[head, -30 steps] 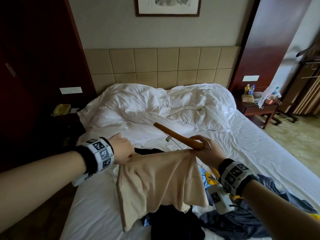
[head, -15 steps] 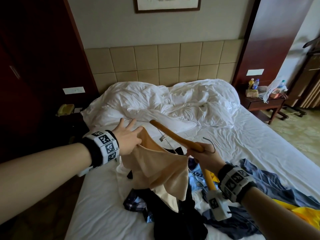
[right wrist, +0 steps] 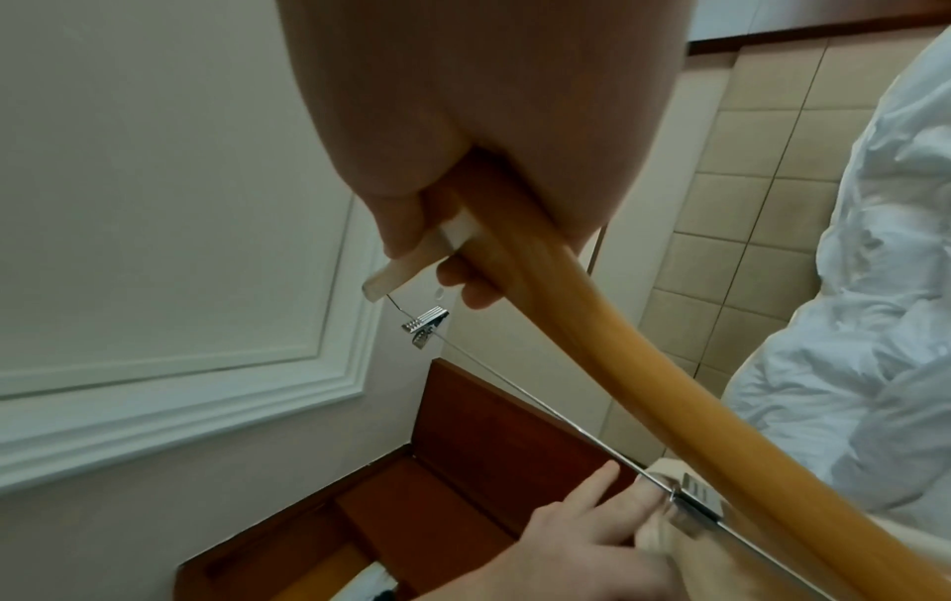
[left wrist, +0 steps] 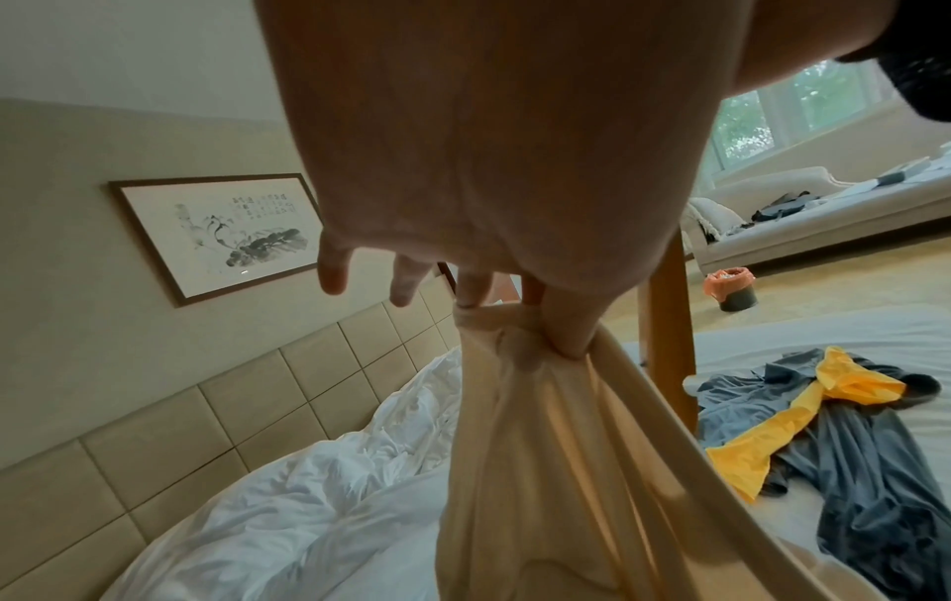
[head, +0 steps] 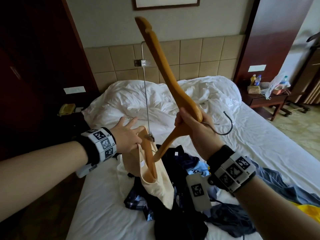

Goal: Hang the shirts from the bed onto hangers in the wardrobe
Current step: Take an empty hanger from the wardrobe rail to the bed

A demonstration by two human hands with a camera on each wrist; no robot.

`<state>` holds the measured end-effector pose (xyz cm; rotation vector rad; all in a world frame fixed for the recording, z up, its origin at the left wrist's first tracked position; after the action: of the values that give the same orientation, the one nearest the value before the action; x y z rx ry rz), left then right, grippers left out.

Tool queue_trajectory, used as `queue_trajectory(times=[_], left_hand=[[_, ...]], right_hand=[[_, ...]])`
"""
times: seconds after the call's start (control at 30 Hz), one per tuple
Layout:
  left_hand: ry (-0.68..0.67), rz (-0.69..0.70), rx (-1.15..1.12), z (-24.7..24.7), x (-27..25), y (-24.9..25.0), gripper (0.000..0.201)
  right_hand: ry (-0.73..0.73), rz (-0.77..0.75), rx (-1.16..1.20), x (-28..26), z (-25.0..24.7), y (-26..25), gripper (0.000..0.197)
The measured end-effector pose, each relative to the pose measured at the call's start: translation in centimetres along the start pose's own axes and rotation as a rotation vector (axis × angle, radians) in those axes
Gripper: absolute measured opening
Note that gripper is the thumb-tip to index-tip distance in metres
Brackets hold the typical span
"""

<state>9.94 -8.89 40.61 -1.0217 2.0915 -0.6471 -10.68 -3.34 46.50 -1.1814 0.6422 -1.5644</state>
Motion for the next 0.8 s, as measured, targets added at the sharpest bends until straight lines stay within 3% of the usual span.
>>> queue_trajectory(times=[0.23, 0.37, 0.6, 0.67, 0.8], left_hand=[[-0.012, -0.046, -0.253, -1.4, -0.8, -0.9, 0.033], [-0.012, -0.095, -0.380, -0.9, -1.4, -2.5, 0.034], [-0.027, -0.133, -0.380, 2.4, -0.9, -4.0, 0.029], [-0.005, -0.129, -0.392, 3.7, -0.7, -4.1, 0.028], [0.024, -0.125, -0.363, 5.6, -0.6, -4.2, 0.031]], right_hand=[[0.005, 0.072, 0.054, -0.7, 1.3, 2.9, 0.027], [-0.015, 0.132, -0.043, -1.9, 0.6, 4.9, 0.017], [-0.069, 0.237, -0.296, -3.1, -2.8, 8.0, 0.004], [-0.061, 0.303, -0.248, -3.2, -3.4, 8.2, 0.014], [-0.004, 0.432, -0.215, -4.0, -4.7, 8.9, 0.053]])
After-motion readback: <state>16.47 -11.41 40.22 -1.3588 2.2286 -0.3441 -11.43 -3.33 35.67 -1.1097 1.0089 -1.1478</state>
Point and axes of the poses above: each hand's wrist, its own x-axis towards the middle knuckle, its own z-axis out of the palm, y = z × x, the point moved 7 cm from there along x, towards the middle knuckle, and after that the axes turned 13 degrees about x, right-handed, at the moved point
